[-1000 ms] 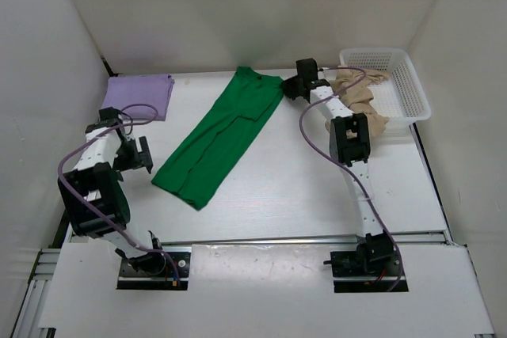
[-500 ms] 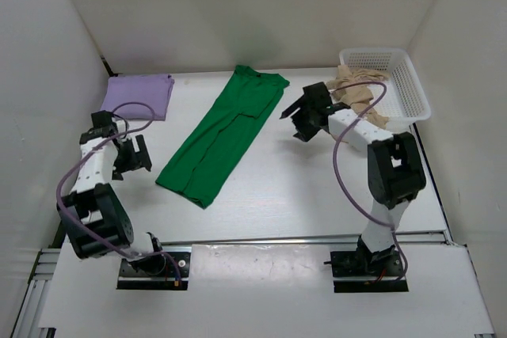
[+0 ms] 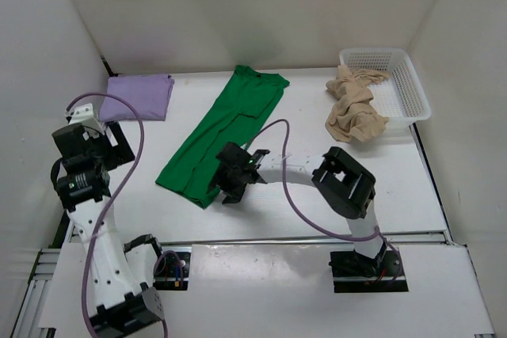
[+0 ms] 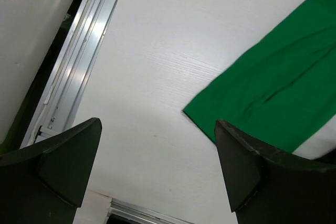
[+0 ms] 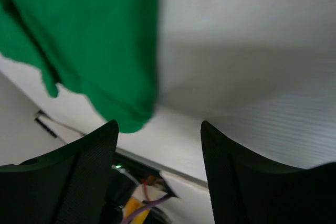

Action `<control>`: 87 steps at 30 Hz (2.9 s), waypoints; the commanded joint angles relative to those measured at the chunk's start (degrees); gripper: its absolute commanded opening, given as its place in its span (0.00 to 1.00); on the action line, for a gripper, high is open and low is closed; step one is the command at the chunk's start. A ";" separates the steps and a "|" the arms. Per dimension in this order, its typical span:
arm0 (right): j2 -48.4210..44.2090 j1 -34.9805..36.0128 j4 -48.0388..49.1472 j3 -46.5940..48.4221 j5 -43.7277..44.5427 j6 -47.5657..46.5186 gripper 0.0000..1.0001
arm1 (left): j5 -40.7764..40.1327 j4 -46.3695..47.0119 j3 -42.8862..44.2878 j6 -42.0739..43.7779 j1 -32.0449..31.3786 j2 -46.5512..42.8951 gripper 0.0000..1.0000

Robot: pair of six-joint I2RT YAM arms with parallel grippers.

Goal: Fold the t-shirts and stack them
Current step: Rotate the tshirt 90 degrees

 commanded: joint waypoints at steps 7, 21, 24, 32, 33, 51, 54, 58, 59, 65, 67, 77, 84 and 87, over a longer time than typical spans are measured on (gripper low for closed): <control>5.60 2.87 0.73 2.82 -1.43 17.79 0.60 | -2.88 -8.61 2.23 0.01 0.14 -4.32 1.00; 9.38 2.34 7.50 -0.17 -5.92 24.90 0.30 | -3.78 -11.08 1.08 0.01 0.14 -5.98 1.00; 9.38 2.34 8.99 -1.84 -5.93 25.44 0.26 | -3.77 -10.55 1.71 0.01 0.14 -7.39 1.00; 9.38 1.82 9.52 -2.47 -6.63 22.02 0.00 | -4.57 -8.79 -0.84 0.01 0.14 -9.15 1.00; 8.77 1.30 7.86 -2.99 -7.41 19.75 0.00 | -1.34 -9.75 -0.84 0.01 0.14 -9.15 1.00; -20.05 -0.47 -4.72 -32.05 -2.67 -14.98 0.00 | 21.10 -21.01 4.40 0.01 0.14 -3.37 1.00; -25.06 -1.70 -4.72 -37.42 -1.45 -17.44 0.00 | 25.84 -21.01 9.42 0.01 0.14 1.72 1.00; -29.46 -4.15 -4.72 -39.81 -0.83 -22.19 0.07 | 28.49 -21.01 11.37 0.01 -0.47 8.32 1.00; -29.99 -4.77 -5.33 -39.82 -0.22 -24.28 0.13 | 24.14 -20.49 11.37 0.01 -2.13 9.82 1.00; -31.40 -6.62 -5.86 -38.33 -0.74 -29.31 0.34 | -10.96 -10.56 6.89 0.01 -37.45 20.54 0.99; -31.40 -7.24 -6.57 -37.54 -0.74 -30.63 0.46 | -7.39 -10.55 11.09 0.01 -41.68 25.27 1.00; -32.10 -8.29 -7.62 -36.38 -0.74 -32.66 0.57 | -6.83 5.07 -3.21 0.01 -65.88 19.96 0.98; -36.93 -8.82 -7.62 -39.99 0.40 -31.60 0.57 | 15.29 10.10 -13.36 0.01 -52.06 20.81 0.92; -39.21 -8.82 -7.10 -40.69 1.45 -30.46 0.57 | 16.01 10.98 -19.81 0.01 -54.09 19.33 0.82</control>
